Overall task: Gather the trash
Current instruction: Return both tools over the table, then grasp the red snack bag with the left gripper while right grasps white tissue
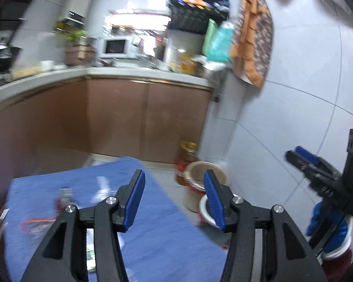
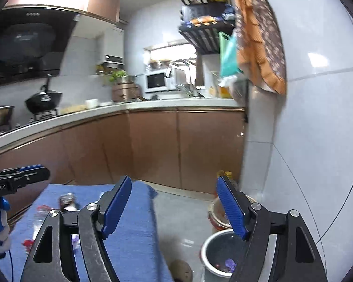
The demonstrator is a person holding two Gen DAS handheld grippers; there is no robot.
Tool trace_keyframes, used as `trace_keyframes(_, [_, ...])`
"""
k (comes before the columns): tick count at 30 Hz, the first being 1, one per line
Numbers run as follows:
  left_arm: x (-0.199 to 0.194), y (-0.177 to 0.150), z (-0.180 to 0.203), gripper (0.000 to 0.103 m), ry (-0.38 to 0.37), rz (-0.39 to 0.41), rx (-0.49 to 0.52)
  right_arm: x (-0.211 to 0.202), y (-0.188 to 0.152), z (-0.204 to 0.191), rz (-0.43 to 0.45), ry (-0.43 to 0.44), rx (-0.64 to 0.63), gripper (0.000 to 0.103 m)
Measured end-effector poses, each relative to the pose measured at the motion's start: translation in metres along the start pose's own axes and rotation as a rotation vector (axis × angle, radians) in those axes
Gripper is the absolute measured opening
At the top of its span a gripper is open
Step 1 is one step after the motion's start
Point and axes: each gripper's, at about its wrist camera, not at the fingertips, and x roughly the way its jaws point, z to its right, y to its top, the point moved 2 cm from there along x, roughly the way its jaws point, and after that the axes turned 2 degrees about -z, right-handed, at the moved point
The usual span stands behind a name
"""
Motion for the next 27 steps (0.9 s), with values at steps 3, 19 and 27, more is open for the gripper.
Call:
trace_keyframes(3, [-0.038, -0.01, -0.036, 0.053, 0.074, 0.029, -0.026, -0.013, 0.003, -0.017, 0.014, 0.048, -0.015, 0.073])
trace_keyframes(19, [-0.116, -0.114, -0.174, 0.053, 0.287, -0.017, -0.226, 0.009, -0.001, -0.082, -0.054, 0.244, -0.068, 0.073])
trace_keyframes(27, [-0.088, -0.171, -0.19, 0.053, 0.241, -0.122, -0.298, 0.049, -0.027, -0.093, -0.148, 0.285, -0.072, 0.073])
